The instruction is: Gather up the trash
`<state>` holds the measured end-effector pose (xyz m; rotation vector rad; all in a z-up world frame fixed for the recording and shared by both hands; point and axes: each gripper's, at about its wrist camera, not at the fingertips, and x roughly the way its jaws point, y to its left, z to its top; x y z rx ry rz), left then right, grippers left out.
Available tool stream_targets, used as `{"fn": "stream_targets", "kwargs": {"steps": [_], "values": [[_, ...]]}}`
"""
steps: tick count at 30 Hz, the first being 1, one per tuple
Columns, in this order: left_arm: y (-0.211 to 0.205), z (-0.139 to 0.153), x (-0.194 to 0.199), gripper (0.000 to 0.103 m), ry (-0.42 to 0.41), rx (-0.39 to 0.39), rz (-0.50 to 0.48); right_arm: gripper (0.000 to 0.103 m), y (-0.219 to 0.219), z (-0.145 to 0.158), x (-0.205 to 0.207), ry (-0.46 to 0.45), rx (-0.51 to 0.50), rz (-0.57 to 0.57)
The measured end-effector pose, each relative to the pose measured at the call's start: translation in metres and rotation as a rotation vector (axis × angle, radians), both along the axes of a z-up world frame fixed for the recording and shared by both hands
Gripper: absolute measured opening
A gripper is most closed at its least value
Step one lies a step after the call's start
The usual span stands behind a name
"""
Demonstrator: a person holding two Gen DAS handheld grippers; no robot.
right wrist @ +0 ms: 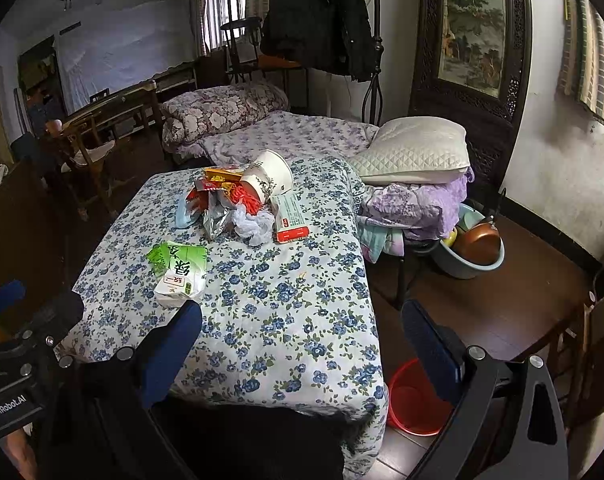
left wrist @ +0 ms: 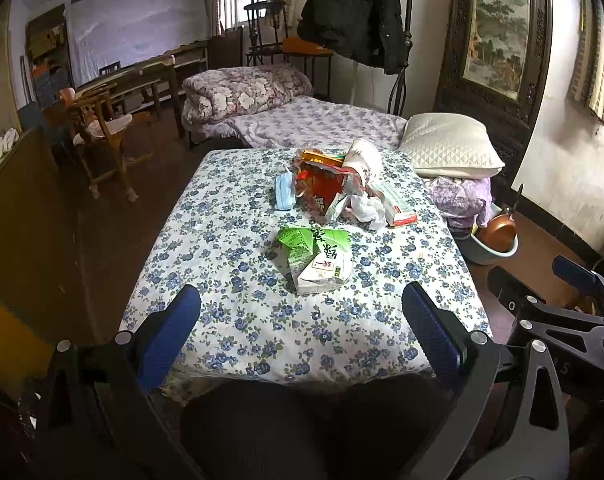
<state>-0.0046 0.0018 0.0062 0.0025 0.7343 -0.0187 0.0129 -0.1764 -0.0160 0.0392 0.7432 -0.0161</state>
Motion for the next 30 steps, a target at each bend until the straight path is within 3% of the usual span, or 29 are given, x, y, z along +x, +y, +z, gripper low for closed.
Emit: {"fn": "stream_targets", "kwargs": {"steps": [30], "values": [[0.001, -0.004, -0.001, 0.096, 0.014, -0.007, -0.004, 0.097, 0.001, 0.001, 0.000, -0.005, 0.005, 0.001]]}}
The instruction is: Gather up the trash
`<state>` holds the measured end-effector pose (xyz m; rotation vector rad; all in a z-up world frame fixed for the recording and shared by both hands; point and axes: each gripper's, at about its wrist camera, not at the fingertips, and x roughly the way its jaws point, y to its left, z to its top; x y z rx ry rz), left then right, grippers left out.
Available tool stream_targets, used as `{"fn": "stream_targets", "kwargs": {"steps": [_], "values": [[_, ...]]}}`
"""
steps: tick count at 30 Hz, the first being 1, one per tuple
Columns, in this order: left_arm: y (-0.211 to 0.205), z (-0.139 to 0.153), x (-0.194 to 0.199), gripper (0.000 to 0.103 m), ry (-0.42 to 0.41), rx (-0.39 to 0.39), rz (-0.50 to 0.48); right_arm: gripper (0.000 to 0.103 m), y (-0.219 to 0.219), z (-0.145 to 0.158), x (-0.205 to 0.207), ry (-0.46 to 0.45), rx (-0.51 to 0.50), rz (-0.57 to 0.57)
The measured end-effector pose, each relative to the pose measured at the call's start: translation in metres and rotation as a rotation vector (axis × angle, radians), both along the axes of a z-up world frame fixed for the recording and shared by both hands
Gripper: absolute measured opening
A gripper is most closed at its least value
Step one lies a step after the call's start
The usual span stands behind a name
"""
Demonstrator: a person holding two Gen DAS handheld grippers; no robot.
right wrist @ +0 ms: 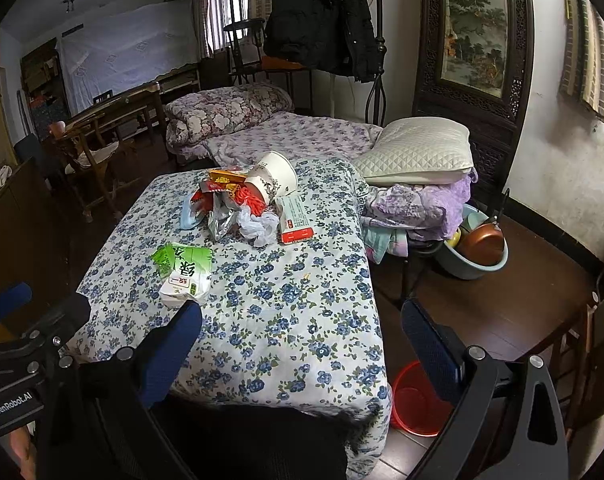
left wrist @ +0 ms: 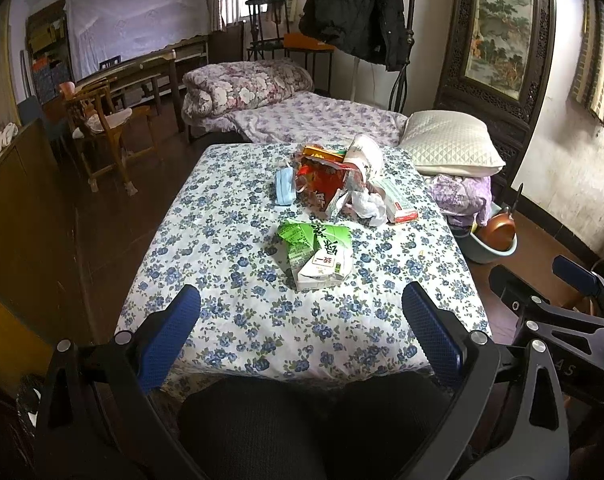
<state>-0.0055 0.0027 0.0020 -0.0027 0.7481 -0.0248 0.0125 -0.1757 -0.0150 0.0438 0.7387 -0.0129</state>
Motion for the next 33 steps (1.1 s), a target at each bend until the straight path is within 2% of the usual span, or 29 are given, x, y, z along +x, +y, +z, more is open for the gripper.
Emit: {"fn": "stream_targets", "kwargs": {"steps": [23, 27, 33], "values": [[0.007, -0.009, 0.008, 0.096, 0.032, -0.011, 0.013, 0.097, 0.009, 0.002, -0.002, 0.008, 0.004, 0.001], [0.015, -0.019, 0.016, 0.096, 0.058, -0.011, 0.049, 0.097, 0.001, -0.017, 0.007, 0.029, 0.010, -0.001], [0.036, -0.046, 0.043, 0.096, 0.148, -0.075, 0.114, 0.097, -0.008, -0.039, 0.024, 0.079, 0.025, -0.014]]}}
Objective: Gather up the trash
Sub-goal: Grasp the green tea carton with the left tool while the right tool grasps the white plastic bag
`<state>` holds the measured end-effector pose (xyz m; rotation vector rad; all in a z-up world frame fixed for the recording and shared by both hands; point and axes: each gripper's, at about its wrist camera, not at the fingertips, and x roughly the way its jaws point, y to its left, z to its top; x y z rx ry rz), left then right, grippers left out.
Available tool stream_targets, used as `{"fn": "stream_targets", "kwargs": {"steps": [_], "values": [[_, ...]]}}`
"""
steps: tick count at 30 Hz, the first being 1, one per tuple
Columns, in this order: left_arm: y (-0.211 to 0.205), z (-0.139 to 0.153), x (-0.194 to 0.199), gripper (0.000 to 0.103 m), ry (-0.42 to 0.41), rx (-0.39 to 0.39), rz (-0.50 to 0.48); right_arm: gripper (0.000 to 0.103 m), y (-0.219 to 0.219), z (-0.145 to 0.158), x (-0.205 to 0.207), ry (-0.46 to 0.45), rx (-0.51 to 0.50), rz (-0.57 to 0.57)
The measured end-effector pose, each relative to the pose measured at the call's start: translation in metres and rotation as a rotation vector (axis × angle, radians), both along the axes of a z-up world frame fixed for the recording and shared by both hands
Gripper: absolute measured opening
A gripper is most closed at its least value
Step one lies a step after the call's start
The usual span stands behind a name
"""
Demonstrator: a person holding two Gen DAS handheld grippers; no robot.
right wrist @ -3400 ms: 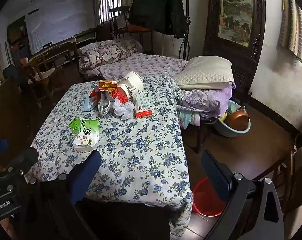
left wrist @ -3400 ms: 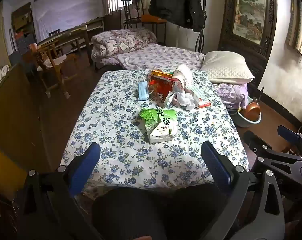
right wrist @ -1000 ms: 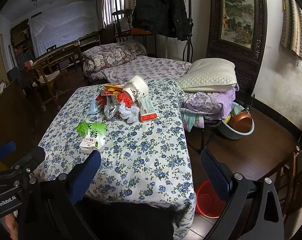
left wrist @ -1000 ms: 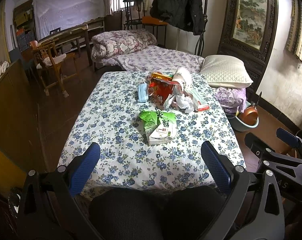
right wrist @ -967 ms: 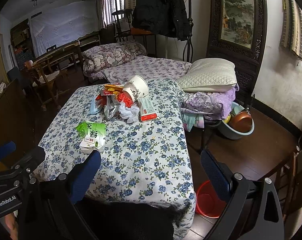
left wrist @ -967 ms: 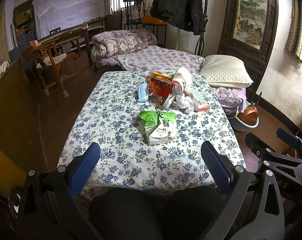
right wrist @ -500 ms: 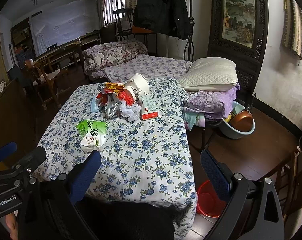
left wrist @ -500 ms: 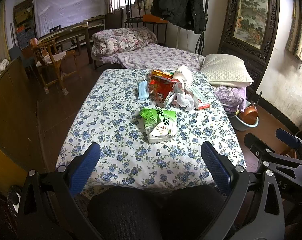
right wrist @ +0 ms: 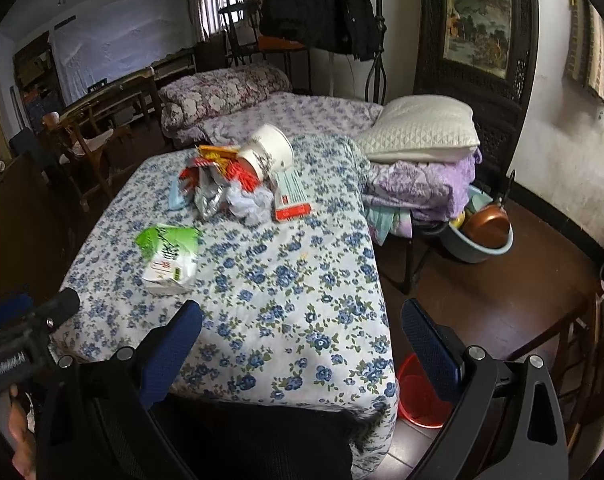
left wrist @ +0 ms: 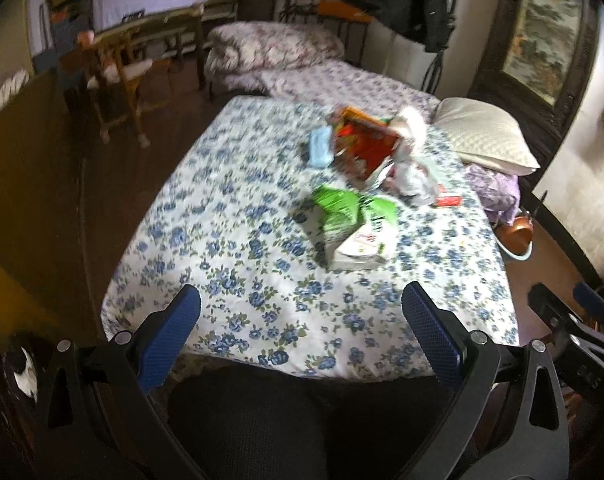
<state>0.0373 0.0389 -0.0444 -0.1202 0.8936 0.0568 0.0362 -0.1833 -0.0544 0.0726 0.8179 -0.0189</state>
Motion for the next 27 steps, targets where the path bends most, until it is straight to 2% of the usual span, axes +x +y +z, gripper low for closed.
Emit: {"fn": "stream_targets", "kwargs": {"steps": [11, 15, 21, 24, 27], "values": [[-0.044, -0.059, 0.095, 0.096, 0.120, 0.016, -0.100, 0.097, -0.027, -0.041, 0.028, 0.089, 0.004, -0.055], [-0.057, -0.082, 0.128, 0.096, 0.172, 0.026, -0.105, 0.097, -0.033, -0.050, 0.036, 0.110, -0.003, -0.071], [-0.042, -0.089, 0.138, 0.096, 0.142, 0.027, -0.071, 0.097, -0.012, -0.050, 0.059, 0.099, -0.039, -0.007], [-0.029, -0.096, 0.140, 0.096, 0.172, -0.018, -0.086, 0.097, 0.000, -0.043, 0.079, 0.060, -0.058, 0.039], [-0.023, -0.095, 0.136, 0.093, 0.133, 0.023, -0.091, 0.097, 0.020, -0.034, 0.115, 0.026, -0.058, 0.122]]}}
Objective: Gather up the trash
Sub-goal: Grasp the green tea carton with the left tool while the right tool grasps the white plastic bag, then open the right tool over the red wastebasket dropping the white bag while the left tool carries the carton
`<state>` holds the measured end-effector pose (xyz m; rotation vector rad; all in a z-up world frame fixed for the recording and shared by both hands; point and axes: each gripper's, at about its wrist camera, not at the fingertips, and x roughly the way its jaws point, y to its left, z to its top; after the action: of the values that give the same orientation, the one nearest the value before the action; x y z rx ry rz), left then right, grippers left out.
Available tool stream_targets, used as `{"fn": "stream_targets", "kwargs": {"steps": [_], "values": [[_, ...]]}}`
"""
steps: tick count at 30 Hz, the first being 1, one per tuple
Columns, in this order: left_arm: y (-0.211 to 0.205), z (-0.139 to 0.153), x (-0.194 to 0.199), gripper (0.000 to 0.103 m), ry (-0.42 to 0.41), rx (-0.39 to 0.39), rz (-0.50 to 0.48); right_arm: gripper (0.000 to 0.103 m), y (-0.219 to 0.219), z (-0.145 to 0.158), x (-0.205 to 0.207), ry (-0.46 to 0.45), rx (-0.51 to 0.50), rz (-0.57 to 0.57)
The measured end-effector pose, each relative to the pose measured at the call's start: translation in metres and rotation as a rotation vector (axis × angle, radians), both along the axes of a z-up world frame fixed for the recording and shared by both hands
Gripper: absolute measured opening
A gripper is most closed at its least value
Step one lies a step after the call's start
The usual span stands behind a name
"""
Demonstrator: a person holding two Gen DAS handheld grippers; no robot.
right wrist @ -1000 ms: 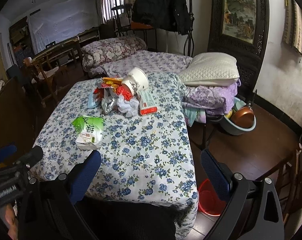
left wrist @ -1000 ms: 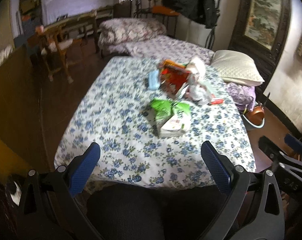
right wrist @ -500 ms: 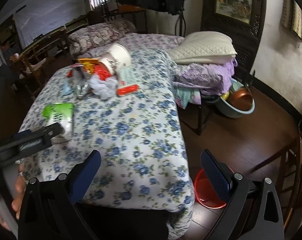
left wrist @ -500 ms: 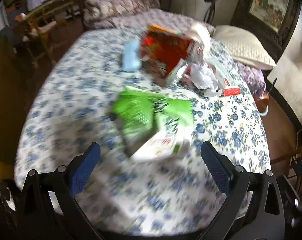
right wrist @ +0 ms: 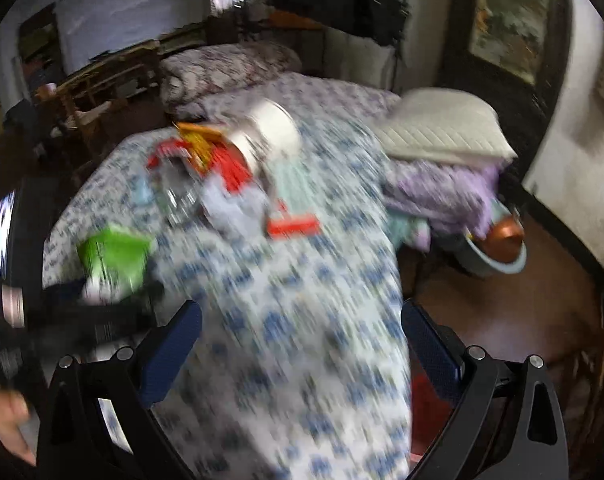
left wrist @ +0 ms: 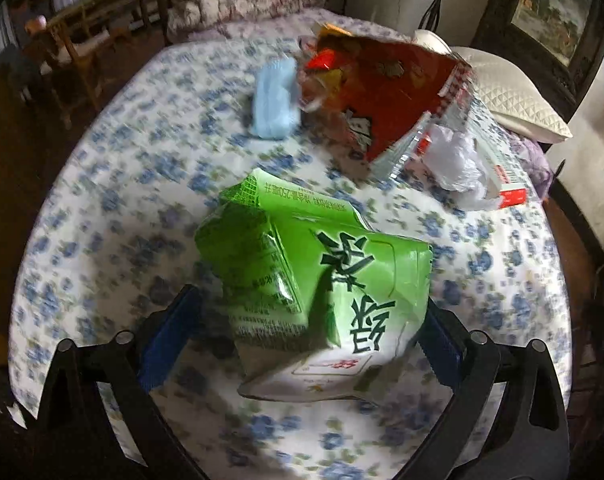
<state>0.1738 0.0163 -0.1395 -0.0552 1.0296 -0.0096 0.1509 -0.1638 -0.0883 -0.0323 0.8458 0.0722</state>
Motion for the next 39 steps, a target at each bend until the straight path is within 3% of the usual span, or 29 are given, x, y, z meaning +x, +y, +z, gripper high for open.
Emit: {"fn": "stream_targets", "kwargs": {"steps": [3, 7, 9, 13, 14, 16, 17, 20, 28, 39], "values": [[0.010, 0.002, -0.001, 0.075, -0.017, 0.015, 0.002, 0.097, 0.020, 0.000, 0.029, 0.007, 0.004, 0.094], [0.025, 0.002, 0.000, 0.075, -0.024, 0.014, 0.026, 0.096, 0.045, -0.009, 0.056, 0.024, -0.034, 0.169], [0.035, 0.001, 0.001, 0.075, -0.023, -0.016, 0.025, 0.083, 0.049, -0.016, 0.067, 0.035, -0.025, 0.186], [0.044, 0.001, 0.002, 0.075, -0.024, -0.036, 0.029, 0.075, 0.052, -0.034, 0.082, 0.082, -0.022, 0.189], [0.046, 0.000, 0.002, 0.075, -0.024, -0.041, 0.030, 0.070, 0.053, -0.038, 0.085, 0.089, -0.029, 0.189], [0.046, 0.000, 0.001, 0.075, -0.027, -0.034, 0.030, 0.045, 0.054, -0.046, 0.091, 0.096, -0.034, 0.195], [0.046, 0.000, 0.000, 0.075, -0.029, -0.029, 0.028, 0.024, 0.055, -0.049, 0.092, 0.096, -0.041, 0.193], [0.042, 0.000, -0.004, 0.075, -0.036, -0.010, 0.023, 0.016, 0.048, -0.045, 0.087, 0.082, 0.007, 0.190], [0.038, 0.003, -0.008, 0.075, -0.040, -0.017, 0.023, 0.016, 0.035, -0.007, 0.036, -0.005, 0.125, 0.204], [0.020, 0.029, -0.035, 0.075, -0.082, -0.019, -0.023, 0.016, 0.028, -0.005, -0.021, 0.035, 0.159, 0.206]]}}
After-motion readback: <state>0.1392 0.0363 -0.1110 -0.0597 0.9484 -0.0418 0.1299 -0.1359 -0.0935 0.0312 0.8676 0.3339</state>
